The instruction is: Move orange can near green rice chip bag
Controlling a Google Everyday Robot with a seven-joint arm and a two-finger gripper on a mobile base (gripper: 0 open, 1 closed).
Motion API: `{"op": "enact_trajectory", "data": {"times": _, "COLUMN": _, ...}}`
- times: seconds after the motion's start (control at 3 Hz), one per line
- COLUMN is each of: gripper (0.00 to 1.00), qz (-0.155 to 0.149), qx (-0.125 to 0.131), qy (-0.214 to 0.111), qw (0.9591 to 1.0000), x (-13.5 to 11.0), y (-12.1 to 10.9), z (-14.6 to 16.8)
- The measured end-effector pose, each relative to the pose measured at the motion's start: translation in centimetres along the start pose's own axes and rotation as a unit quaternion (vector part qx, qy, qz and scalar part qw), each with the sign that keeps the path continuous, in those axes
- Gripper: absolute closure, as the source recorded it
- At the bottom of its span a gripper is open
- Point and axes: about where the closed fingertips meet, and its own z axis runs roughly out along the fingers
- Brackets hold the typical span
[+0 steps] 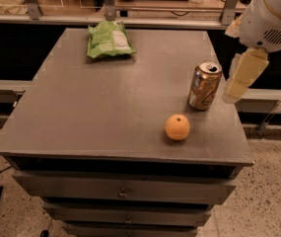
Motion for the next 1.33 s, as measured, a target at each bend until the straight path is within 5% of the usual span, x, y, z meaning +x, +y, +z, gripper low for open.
{"op": "enact_trajectory", "data": {"times": 0.33, "gripper": 0.0, "qz": -0.001, "qx": -0.039, "qy": -0.005, "qw": 0.9992, "x": -0.5, "y": -3.4, "z": 6.6}}
{"op": "enact_trajectory", "data": {"times": 0.67, "gripper": 0.0, "qz": -0.002, "qx": -0.075, "qy": -0.003, "qw": 0.9972, "x": -0.6, "y": -4.6, "z": 9.9}}
{"op": "enact_trajectory", "data": {"times": 1.33, "gripper": 0.0, "qz": -0.02, "qx": -0.063, "qy": -0.024, "qw": 0.9975, "x": -1.5, "y": -4.2, "z": 8.0}}
